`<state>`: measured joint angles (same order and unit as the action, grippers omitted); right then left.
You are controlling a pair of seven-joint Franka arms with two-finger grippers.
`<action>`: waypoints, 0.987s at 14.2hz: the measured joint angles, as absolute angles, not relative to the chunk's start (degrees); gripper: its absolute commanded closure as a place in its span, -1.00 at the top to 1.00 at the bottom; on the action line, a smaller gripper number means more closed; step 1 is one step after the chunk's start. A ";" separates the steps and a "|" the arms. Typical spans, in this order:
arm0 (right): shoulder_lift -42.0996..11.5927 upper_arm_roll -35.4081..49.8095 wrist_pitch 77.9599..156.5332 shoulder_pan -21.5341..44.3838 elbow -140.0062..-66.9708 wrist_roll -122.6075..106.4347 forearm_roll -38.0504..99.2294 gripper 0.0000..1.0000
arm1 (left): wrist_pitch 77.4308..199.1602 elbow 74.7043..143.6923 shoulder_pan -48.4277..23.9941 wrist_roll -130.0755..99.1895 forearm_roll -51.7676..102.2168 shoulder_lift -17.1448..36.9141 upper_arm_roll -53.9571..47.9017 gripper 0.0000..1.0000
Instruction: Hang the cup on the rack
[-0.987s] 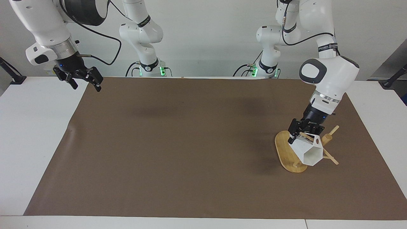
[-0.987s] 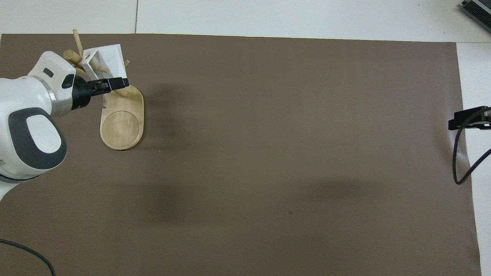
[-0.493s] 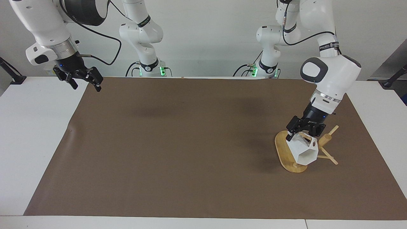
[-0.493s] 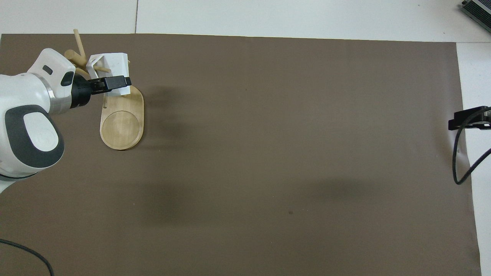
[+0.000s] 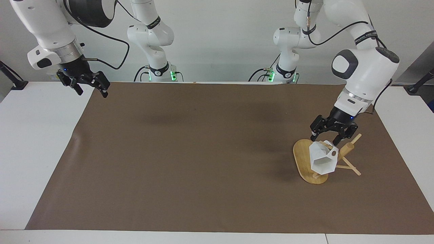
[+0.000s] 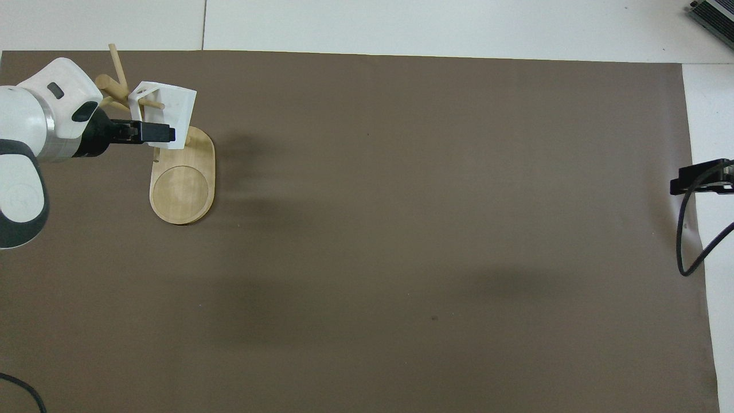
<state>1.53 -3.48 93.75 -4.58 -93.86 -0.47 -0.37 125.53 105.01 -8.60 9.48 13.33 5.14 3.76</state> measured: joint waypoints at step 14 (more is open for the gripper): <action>1.53 -3.48 93.75 -4.58 -93.86 -0.47 -0.37 1.00 | 95.03 92.54 -7.89 9.25 1.64 -2.35 4.32 1.00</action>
<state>1.53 -3.48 93.75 -4.58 -93.86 -0.47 -0.37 95.03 92.54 -7.89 9.25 1.64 -2.35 4.32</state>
